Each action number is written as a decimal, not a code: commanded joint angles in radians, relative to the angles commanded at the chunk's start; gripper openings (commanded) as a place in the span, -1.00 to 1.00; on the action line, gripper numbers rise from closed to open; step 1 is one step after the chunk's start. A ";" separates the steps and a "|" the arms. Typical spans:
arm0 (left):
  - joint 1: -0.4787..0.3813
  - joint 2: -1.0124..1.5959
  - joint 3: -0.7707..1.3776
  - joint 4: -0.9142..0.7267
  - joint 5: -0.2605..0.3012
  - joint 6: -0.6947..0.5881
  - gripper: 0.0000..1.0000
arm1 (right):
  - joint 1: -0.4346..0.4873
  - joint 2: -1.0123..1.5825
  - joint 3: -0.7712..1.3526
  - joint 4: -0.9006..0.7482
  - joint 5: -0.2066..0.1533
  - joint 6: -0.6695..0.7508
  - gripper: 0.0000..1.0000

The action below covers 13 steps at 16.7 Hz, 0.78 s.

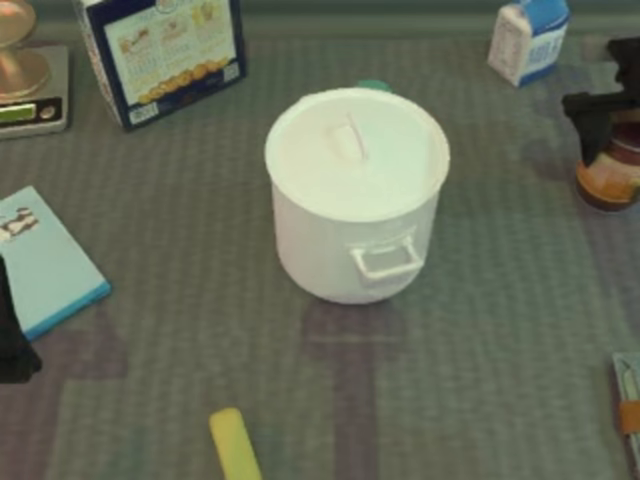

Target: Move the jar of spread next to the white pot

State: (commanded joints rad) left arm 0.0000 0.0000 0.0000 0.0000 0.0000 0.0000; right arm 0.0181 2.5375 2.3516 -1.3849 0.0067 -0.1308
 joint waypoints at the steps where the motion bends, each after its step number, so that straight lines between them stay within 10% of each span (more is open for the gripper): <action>1: 0.000 0.000 0.000 0.000 0.000 0.000 1.00 | 0.000 0.000 0.000 0.000 0.000 0.000 -0.06; 7: 0.000 0.000 0.000 0.000 0.000 0.000 1.00 | 0.000 0.000 0.000 0.000 0.000 0.000 -0.96; 13: 0.000 0.000 0.000 0.000 0.000 0.000 1.00 | 0.000 0.000 0.000 0.000 0.000 0.000 -1.00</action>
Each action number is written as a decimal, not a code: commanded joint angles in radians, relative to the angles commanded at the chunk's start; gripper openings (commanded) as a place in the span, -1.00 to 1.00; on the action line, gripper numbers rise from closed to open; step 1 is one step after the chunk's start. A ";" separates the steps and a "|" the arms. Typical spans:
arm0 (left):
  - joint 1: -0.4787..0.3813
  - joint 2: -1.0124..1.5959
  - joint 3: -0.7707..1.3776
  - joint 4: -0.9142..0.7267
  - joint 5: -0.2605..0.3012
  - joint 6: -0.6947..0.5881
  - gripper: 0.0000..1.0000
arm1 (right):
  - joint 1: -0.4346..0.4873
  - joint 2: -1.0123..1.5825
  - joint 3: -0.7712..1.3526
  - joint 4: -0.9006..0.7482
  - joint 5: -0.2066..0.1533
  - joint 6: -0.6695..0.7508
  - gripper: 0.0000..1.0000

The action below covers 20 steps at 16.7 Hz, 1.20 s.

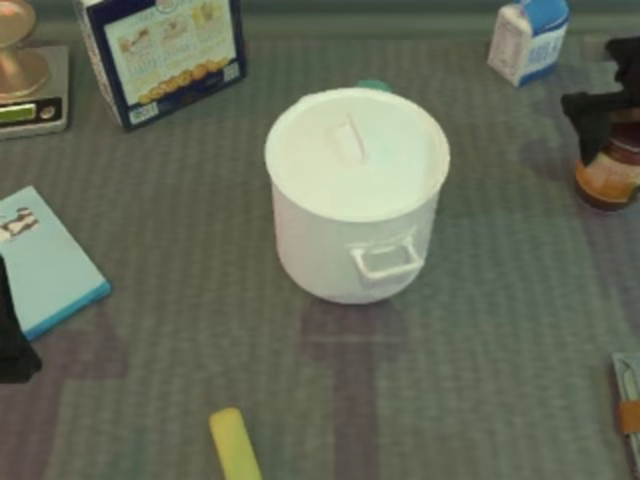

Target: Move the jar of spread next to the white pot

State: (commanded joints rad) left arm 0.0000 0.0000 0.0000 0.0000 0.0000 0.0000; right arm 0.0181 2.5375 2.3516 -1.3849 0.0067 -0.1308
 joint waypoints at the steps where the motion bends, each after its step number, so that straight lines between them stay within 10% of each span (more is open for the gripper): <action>1: 0.000 0.000 0.000 0.000 0.000 0.000 1.00 | 0.000 0.000 0.000 0.000 0.000 0.000 -1.00; 20: 0.000 0.000 0.000 0.000 0.000 0.000 1.00 | 0.011 -0.498 -0.442 -0.054 -0.006 0.008 -1.00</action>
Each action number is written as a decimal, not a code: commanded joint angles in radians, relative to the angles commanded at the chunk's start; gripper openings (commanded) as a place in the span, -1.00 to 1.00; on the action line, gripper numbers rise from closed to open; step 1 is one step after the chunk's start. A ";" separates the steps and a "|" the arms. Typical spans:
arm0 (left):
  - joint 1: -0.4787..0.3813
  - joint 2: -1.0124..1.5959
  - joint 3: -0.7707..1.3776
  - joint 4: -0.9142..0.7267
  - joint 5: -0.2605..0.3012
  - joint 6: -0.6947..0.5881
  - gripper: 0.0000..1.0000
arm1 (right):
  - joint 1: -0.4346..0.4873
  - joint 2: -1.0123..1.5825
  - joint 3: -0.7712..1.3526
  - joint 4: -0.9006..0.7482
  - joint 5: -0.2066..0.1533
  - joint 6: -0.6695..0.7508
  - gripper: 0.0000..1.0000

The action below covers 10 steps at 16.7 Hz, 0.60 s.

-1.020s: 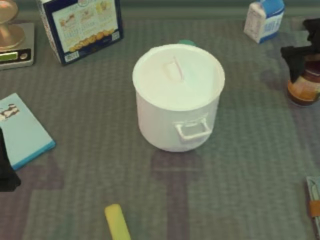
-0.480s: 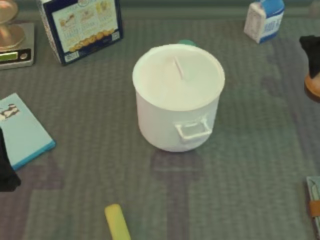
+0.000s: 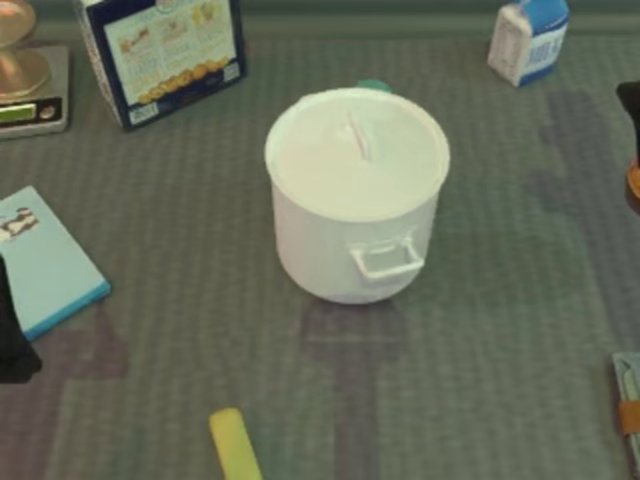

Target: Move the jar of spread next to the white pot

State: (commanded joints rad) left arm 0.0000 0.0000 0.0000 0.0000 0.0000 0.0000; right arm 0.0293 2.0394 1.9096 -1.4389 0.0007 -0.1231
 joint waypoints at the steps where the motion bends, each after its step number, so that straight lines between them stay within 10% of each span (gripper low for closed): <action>1: 0.000 0.000 0.000 0.000 0.000 0.000 1.00 | 0.002 0.002 0.001 0.001 0.000 0.003 -1.00; 10: 0.000 0.000 0.000 0.000 0.000 0.000 1.00 | 0.199 0.144 0.069 0.078 0.000 0.338 -1.00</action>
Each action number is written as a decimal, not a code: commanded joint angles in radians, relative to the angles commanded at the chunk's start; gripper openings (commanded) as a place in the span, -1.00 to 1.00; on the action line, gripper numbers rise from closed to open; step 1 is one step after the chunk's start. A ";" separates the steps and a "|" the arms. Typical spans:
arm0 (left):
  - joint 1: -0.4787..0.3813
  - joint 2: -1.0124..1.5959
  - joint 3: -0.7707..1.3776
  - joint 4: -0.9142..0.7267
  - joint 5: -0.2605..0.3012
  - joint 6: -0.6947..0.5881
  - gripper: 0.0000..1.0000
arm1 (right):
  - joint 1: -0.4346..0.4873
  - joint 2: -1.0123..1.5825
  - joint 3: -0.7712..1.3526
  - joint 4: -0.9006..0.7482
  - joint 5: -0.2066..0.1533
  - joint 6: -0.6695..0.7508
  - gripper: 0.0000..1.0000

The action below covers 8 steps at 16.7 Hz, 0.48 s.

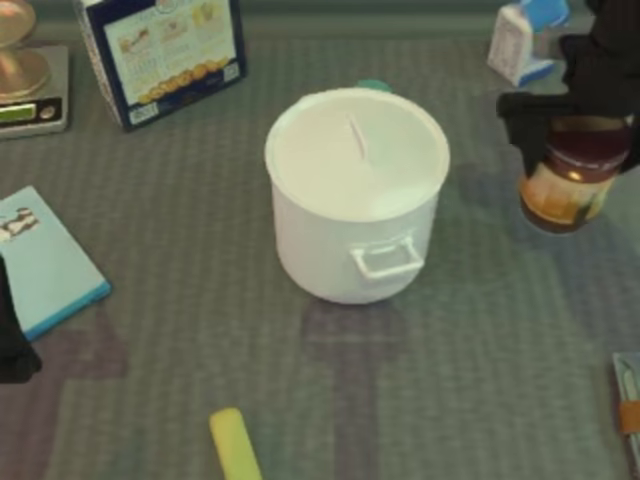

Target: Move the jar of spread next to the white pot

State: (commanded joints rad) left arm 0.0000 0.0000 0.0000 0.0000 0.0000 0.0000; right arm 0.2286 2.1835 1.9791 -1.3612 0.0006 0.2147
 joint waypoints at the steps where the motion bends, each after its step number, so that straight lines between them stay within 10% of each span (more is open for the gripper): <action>1: 0.000 0.000 0.000 0.000 0.000 0.000 1.00 | 0.020 0.015 0.004 0.008 0.001 0.033 -1.00; 8: 0.000 0.000 0.000 0.000 0.000 0.000 1.00 | 0.043 0.029 0.001 0.019 0.000 0.069 -1.00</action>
State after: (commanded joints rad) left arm 0.0000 0.0000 0.0000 0.0000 0.0000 0.0000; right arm 0.2713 2.2127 1.9801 -1.3420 0.0005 0.2835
